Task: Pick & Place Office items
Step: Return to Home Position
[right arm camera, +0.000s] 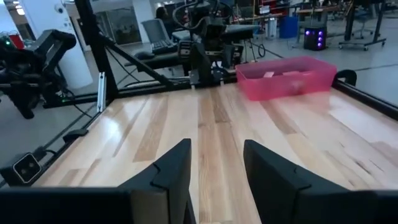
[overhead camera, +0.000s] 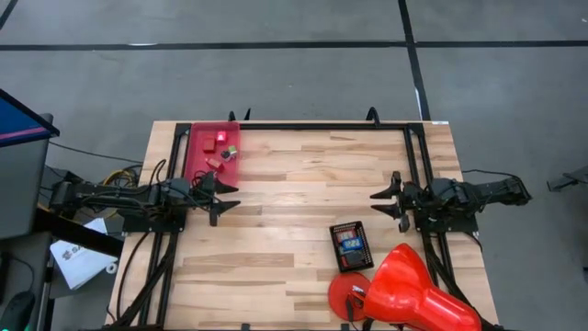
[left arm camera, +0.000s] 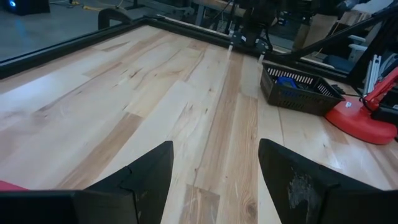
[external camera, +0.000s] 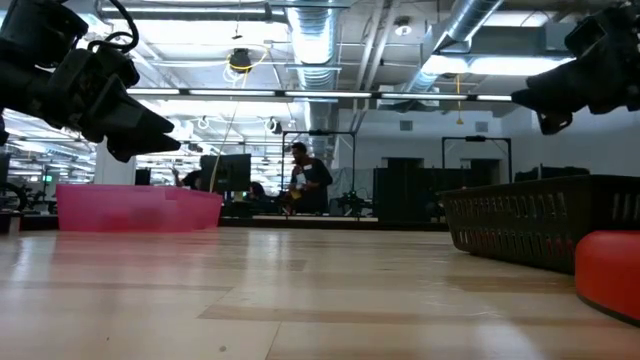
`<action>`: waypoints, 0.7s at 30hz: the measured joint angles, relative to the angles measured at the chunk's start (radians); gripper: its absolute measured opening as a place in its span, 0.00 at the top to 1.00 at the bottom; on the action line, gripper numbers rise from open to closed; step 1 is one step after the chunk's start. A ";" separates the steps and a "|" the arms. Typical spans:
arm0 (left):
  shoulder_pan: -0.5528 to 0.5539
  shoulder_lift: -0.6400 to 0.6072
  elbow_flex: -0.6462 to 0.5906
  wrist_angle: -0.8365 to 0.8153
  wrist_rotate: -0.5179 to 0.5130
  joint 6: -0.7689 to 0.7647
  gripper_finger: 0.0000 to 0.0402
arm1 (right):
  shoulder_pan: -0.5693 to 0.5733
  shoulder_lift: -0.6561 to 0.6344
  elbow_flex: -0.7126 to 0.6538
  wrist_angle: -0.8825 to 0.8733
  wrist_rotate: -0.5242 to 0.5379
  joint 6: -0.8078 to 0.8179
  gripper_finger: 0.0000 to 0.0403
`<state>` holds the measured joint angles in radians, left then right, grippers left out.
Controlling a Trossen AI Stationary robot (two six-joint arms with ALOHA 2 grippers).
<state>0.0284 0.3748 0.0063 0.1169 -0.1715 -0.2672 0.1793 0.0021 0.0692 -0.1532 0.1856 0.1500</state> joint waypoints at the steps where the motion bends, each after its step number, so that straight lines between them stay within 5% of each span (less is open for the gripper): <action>1: 0.000 0.000 0.000 0.000 0.000 0.000 0.42 | 0.004 0.000 0.000 0.000 0.000 -0.001 0.65; 6: 0.000 0.000 0.000 0.000 0.001 0.000 0.42 | 0.006 0.031 0.000 -0.001 -0.002 0.000 0.65; 14: 0.000 0.000 0.000 0.006 0.002 0.000 0.42 | 0.007 0.038 0.000 0.001 -0.003 0.525 0.65; 21: 0.000 0.000 0.000 0.005 0.002 0.000 0.42 | 0.007 0.039 0.000 0.003 -0.003 0.617 0.65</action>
<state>0.0284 0.3749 0.0063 0.1223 -0.1699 -0.2676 0.1860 0.0406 0.0689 -0.1506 0.1822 0.7675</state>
